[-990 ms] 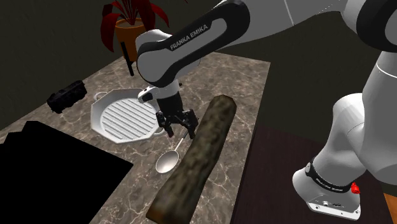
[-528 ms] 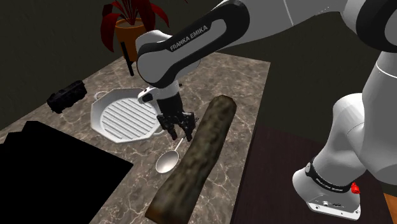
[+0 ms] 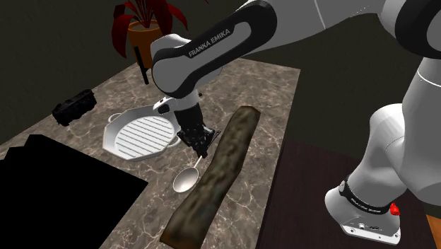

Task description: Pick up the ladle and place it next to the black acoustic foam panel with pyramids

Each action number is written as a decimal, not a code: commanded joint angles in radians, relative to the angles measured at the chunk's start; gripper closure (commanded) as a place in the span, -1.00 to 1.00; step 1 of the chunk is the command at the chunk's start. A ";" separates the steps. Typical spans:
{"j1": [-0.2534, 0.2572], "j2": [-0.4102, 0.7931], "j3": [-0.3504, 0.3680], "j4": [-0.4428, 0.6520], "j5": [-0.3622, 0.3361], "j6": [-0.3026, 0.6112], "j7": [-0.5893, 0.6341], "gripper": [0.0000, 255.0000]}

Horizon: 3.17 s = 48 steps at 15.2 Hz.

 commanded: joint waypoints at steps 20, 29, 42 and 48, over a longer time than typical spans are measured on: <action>-0.002 -0.094 -0.007 0.137 -0.029 -0.220 0.063 1.00; 0.046 -0.091 0.032 0.196 -0.005 -0.252 0.159 1.00; 0.199 0.058 0.150 0.389 0.063 -0.210 0.421 1.00; 0.268 0.184 0.193 0.567 0.075 -0.219 0.543 1.00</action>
